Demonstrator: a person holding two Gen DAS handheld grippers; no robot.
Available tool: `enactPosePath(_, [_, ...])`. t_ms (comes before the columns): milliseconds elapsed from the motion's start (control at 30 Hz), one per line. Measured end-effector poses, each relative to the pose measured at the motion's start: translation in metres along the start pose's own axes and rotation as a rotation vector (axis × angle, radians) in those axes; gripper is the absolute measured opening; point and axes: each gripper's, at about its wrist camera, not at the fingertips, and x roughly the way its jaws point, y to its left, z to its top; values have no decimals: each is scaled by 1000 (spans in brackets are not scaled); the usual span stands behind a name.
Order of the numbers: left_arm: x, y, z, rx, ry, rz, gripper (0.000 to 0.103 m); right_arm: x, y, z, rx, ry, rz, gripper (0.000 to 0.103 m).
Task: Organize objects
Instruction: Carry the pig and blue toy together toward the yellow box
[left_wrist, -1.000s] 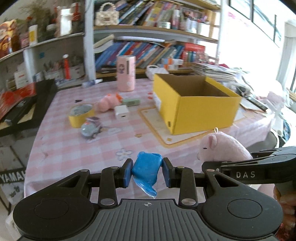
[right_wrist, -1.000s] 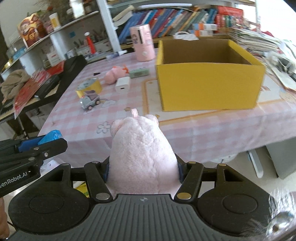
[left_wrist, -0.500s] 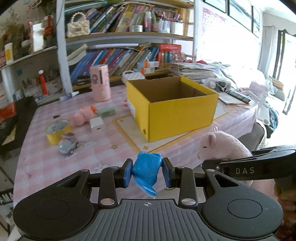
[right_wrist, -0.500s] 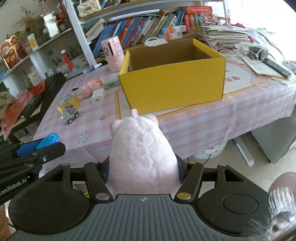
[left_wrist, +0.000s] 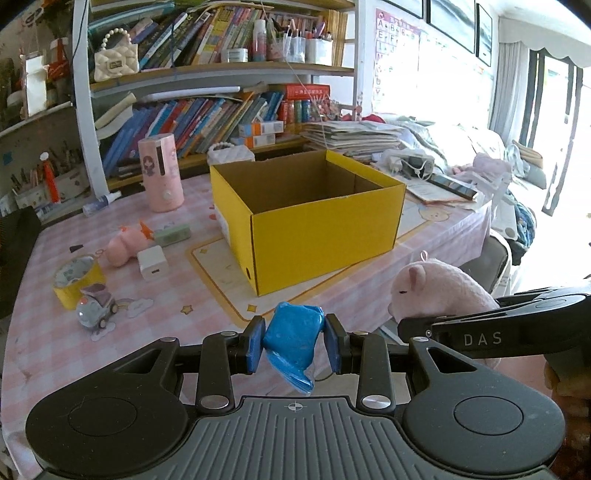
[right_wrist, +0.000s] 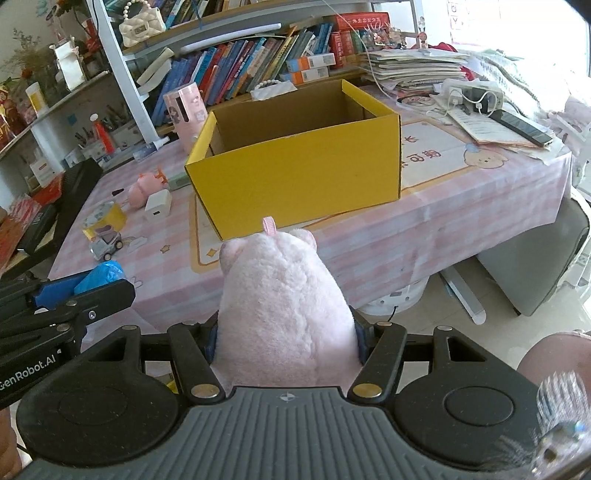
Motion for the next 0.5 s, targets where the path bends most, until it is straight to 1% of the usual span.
enactPosePath(500, [13, -2, 7, -1, 4, -4, 33, 11, -5, 11, -5, 15, -5, 60])
